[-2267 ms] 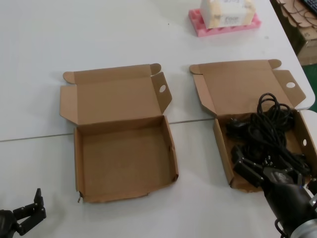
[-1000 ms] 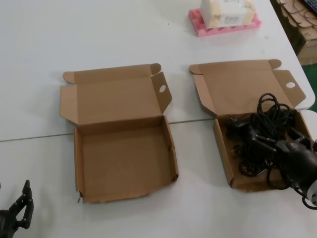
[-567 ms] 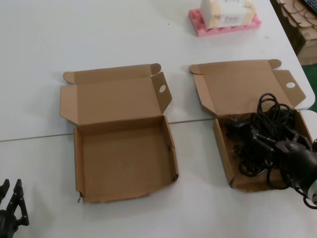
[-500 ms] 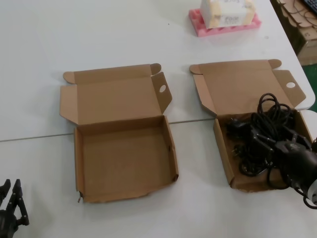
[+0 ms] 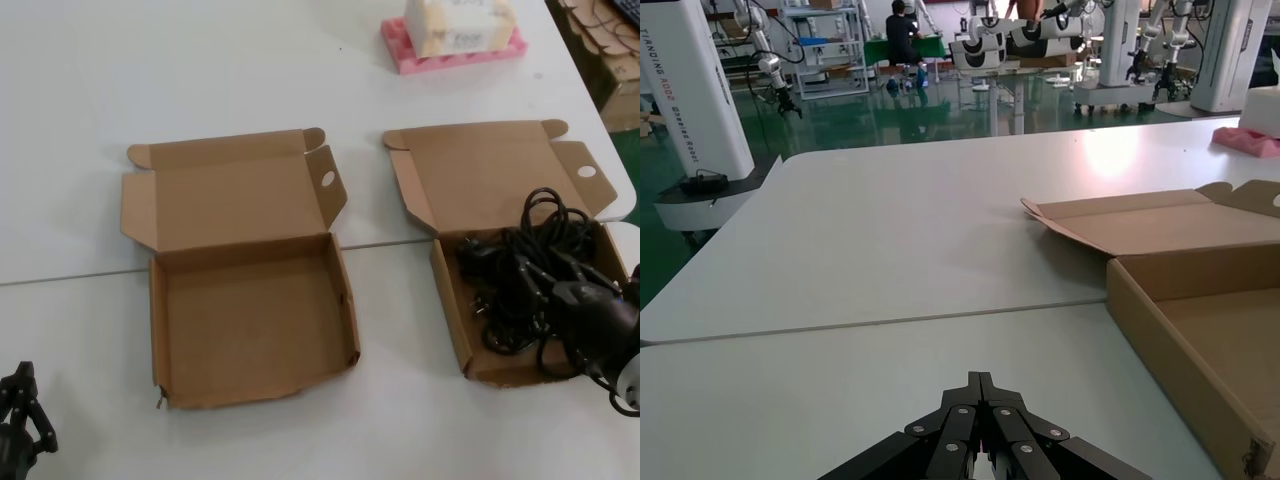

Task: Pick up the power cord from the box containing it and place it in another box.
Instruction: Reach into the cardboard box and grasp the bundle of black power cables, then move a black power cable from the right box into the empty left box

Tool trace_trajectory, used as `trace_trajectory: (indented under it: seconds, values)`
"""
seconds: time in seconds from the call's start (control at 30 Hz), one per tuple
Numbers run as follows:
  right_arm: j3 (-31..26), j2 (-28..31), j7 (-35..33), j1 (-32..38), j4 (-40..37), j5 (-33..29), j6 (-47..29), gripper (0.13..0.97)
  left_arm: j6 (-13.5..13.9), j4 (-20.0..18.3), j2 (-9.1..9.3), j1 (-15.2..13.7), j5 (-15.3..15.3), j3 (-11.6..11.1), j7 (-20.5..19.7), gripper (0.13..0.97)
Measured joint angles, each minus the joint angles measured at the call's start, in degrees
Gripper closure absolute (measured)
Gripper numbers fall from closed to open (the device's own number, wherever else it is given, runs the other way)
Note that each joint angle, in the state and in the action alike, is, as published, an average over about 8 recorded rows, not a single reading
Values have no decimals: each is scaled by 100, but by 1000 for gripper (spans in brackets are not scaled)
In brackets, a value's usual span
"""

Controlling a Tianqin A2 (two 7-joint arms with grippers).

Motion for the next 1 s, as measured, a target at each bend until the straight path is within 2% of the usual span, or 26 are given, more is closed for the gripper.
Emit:
trace_trajectory:
  seconds: [0.23, 0.53, 0.8, 1.0]
  values:
    - [27, 23, 0, -50, 92, 3, 37, 778, 0, 0, 0, 0, 0, 0, 0, 933]
    - [106, 101, 0, -92, 156, 4, 37, 888, 0, 0, 0, 0, 0, 0, 0, 934]
    - [335, 113, 0, -172, 363, 17, -125, 894, 0, 0, 0, 0, 0, 0, 0, 934]
    - [678, 7, 0, -352, 959, 38, -420, 900, 0, 0, 0, 0, 0, 0, 0, 934]
